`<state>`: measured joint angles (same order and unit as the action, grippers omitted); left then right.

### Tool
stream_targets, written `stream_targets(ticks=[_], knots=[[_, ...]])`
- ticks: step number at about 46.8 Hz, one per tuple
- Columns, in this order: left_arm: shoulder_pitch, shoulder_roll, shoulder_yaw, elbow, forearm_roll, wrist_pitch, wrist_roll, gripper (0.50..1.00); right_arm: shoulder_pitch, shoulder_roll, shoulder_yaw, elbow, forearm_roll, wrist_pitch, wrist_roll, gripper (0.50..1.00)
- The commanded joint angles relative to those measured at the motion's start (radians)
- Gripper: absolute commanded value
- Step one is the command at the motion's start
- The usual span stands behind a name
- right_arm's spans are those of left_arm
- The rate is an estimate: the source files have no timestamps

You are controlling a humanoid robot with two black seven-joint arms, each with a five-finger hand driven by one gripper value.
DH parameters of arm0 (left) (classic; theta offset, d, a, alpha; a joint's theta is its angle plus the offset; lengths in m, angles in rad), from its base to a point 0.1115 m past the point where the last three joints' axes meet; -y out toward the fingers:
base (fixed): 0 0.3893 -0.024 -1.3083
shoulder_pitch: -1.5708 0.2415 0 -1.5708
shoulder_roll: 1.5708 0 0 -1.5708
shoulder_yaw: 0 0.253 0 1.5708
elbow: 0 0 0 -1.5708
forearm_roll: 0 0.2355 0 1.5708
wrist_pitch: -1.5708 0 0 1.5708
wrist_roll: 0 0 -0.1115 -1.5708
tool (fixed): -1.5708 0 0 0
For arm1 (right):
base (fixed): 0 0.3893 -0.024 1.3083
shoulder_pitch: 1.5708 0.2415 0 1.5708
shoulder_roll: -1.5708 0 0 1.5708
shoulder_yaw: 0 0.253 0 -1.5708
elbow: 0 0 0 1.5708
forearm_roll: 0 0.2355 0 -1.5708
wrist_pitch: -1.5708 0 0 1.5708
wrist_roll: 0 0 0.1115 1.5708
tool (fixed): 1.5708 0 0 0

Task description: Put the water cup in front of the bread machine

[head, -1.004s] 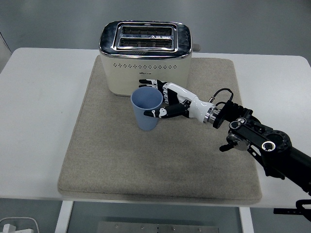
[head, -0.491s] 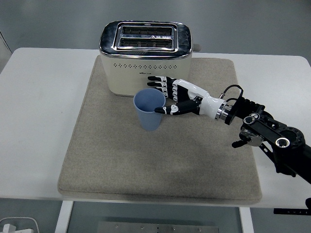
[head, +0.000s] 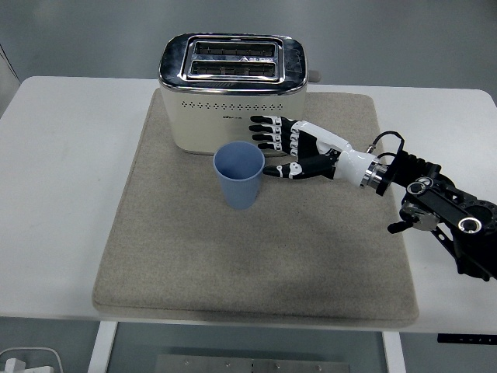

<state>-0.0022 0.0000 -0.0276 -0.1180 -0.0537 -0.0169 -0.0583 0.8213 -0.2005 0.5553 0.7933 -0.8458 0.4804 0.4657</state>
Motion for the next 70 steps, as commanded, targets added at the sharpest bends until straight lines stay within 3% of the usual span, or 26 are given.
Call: stream_targets(ticks=[1,18,30,43,52,64,70], knots=[[0.001,0.000,0.000,0.000,0.000,0.000,0.000,1.000,-0.002,-0.014,0.014,0.000,0.002,0.021,0.004,0.930],[-0.001,0.000,0.000,0.000,0.000,0.000,0.000,1.000,-0.007,-0.114,0.018,0.000,0.002,0.092,0.073,0.932],[-0.001,0.000,0.000,0.000,0.000,0.000,0.000,1.000,-0.024,-0.184,0.028,0.000,0.056,0.093,0.073,0.932],[-0.001,0.000,0.000,0.000,0.000,0.000,0.000,1.000,-0.021,-0.217,0.052,-0.025,0.129,0.046,0.056,0.932],[0.001,0.000,0.000,0.001,0.000,0.000,0.000,1.000,-0.011,-0.209,0.066,-0.028,0.221,-0.057,-0.027,0.942],[0.001,0.000,0.000,0.000,0.000,0.000,0.000,1.000,0.015,-0.194,0.069,-0.028,0.370,-0.115,-0.136,0.942],[-0.001,0.000,0.000,0.001,0.000,0.000,0.000,1.000,0.030,-0.168,0.067,-0.029,0.473,-0.152,-0.228,0.940]])
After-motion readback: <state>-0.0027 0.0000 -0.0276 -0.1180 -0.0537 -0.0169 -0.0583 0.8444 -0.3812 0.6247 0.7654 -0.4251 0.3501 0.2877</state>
